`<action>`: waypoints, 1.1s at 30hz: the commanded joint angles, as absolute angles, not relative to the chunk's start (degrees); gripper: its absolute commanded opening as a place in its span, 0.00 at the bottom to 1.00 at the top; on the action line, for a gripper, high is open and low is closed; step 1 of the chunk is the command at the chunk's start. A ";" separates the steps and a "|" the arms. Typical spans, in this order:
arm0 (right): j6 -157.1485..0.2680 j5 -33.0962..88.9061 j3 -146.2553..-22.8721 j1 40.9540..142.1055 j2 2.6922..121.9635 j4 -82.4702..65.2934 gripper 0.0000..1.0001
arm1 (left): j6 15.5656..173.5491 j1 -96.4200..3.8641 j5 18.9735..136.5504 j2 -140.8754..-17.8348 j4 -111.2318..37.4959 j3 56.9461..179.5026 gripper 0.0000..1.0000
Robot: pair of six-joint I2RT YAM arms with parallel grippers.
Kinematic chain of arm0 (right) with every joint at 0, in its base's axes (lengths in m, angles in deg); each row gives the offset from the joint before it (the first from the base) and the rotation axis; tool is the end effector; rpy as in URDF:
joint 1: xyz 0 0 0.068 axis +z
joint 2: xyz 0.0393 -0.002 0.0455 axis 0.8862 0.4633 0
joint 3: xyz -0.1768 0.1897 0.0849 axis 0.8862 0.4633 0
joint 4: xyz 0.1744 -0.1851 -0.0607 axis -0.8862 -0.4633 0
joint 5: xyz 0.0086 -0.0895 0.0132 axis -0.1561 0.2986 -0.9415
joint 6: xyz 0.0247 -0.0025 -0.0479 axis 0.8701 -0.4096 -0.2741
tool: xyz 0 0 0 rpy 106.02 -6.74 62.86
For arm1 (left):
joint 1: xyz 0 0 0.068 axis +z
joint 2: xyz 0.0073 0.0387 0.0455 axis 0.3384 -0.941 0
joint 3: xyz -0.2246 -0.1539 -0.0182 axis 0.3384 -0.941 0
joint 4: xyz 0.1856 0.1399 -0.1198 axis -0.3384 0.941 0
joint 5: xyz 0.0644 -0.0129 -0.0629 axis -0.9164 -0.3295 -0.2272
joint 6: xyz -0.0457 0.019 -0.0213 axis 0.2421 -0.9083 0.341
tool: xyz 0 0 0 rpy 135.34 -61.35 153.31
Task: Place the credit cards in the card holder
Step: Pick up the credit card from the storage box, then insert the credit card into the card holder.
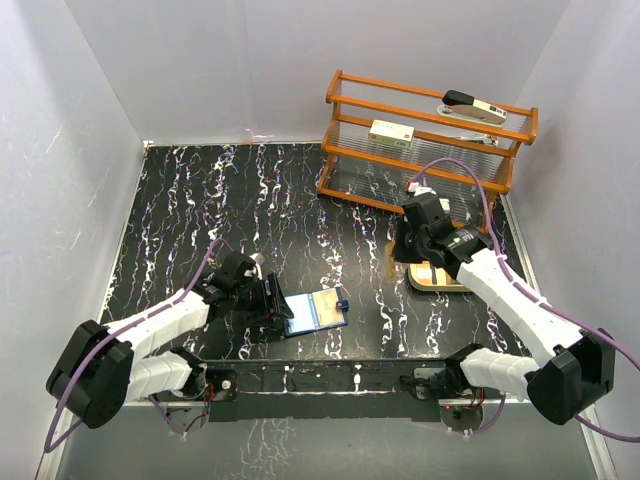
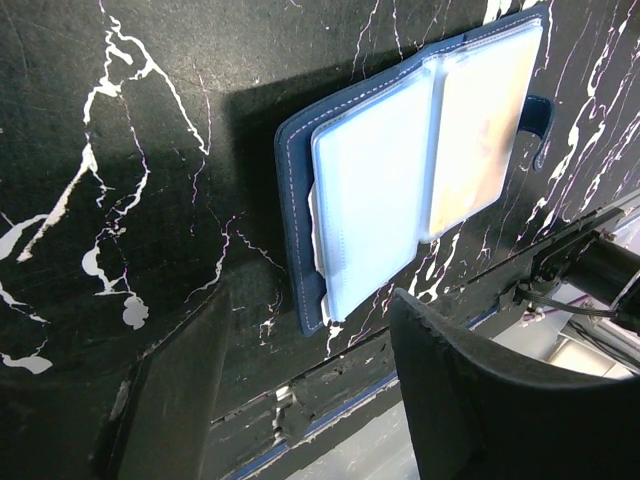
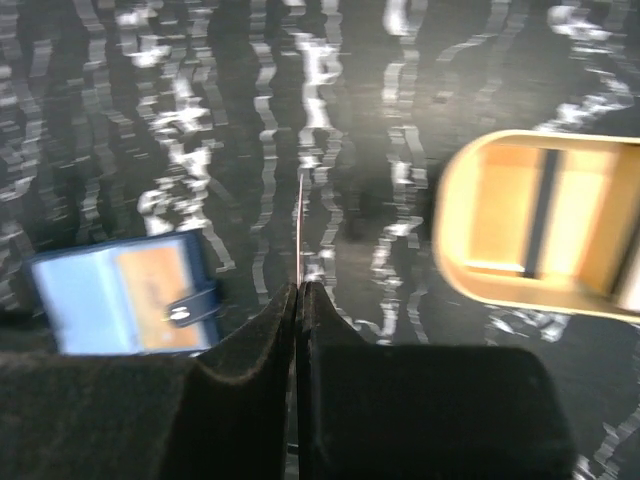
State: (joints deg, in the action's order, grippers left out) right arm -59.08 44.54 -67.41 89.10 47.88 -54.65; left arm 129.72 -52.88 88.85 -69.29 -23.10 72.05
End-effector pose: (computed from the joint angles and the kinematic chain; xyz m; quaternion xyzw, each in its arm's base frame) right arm 0.2073 0.0981 0.2913 0.0194 0.9504 0.0673 0.3031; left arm 0.1653 -0.1218 0.1609 -0.0547 0.9294 -0.3325 0.1507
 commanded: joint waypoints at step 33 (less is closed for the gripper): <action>-44.25 19.54 -49.94 106.49 62.34 -10.02 0.00 | 130.97 -52.72 88.21 -73.71 -29.19 70.02 0.19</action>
